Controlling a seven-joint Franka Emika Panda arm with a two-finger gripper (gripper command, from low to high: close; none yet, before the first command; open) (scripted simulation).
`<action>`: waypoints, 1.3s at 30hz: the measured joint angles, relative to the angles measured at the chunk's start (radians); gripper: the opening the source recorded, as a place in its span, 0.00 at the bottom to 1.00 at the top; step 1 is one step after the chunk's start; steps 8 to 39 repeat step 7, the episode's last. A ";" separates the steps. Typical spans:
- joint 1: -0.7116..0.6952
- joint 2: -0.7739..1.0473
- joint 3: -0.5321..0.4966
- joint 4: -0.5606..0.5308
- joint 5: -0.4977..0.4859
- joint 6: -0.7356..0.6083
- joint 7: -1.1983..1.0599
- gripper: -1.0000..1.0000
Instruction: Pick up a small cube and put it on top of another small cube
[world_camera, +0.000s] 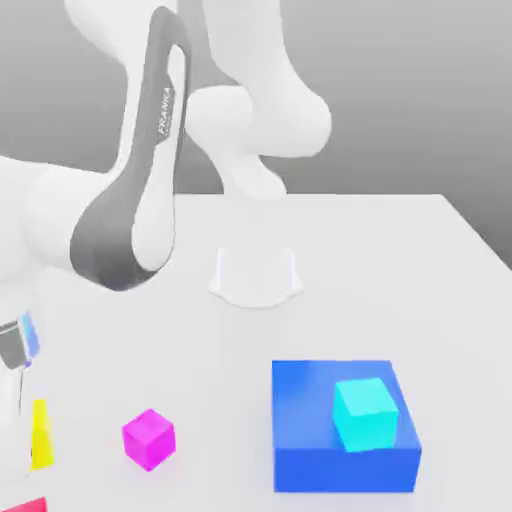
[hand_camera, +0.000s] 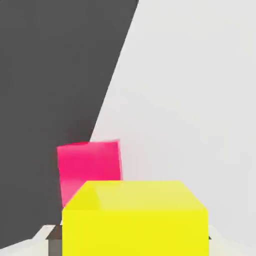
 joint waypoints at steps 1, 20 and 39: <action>0.001 0.030 0.001 0.014 0.005 0.016 0.006 0.00; -0.002 0.122 0.008 0.031 0.018 0.090 0.005 1.00; -0.002 0.122 0.008 0.031 0.018 0.090 0.005 1.00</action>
